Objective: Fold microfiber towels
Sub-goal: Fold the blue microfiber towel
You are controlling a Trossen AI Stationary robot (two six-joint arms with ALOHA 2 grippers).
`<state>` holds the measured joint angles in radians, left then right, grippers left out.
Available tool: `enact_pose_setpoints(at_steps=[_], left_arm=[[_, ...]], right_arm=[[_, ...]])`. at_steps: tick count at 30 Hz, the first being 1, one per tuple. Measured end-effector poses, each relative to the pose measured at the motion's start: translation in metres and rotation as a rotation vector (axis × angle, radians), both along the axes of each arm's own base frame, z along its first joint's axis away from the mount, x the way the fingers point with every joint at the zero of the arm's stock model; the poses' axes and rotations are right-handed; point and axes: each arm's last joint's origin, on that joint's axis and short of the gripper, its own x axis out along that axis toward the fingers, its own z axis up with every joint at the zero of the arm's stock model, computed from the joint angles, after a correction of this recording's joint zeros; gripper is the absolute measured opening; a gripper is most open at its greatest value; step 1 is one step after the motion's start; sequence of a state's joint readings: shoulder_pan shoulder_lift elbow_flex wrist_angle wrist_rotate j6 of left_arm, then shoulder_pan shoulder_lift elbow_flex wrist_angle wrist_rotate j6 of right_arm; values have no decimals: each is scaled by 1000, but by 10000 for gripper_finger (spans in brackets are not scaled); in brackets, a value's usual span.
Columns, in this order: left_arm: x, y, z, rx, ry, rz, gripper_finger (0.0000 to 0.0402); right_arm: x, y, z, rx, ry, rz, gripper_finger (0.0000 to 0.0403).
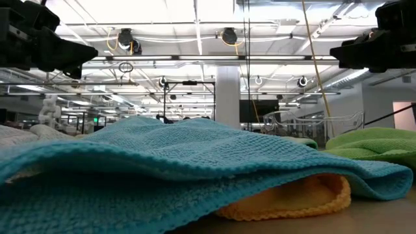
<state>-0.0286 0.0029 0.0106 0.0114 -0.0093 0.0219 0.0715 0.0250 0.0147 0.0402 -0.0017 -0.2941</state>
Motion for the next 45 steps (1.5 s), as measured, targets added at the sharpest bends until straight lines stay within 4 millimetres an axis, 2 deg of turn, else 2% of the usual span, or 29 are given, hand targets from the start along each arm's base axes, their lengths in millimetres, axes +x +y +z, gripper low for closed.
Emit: enact_pose_setpoints(at_steps=[11,16,25,30,35,45], left_arm=[[0,0,0,0,-2,0,47],[0,0,1,-1,-6,1,47],[0,0,1,-1,-7,1,47],[0,0,1,-1,-8,1,47],[0,0,1,-1,-9,2,47],[0,0,1,-1,-10,1,47]], right_arm=[[0,0,5,175,-41,6,0],[0,-1,6,263,-47,-43,0],[1,-1,4,303,1,-46,0],[1,-1,40,307,-57,-37,0],[4,-1,81,303,-19,-44,0],[30,1,157,331,161,-76,0]])
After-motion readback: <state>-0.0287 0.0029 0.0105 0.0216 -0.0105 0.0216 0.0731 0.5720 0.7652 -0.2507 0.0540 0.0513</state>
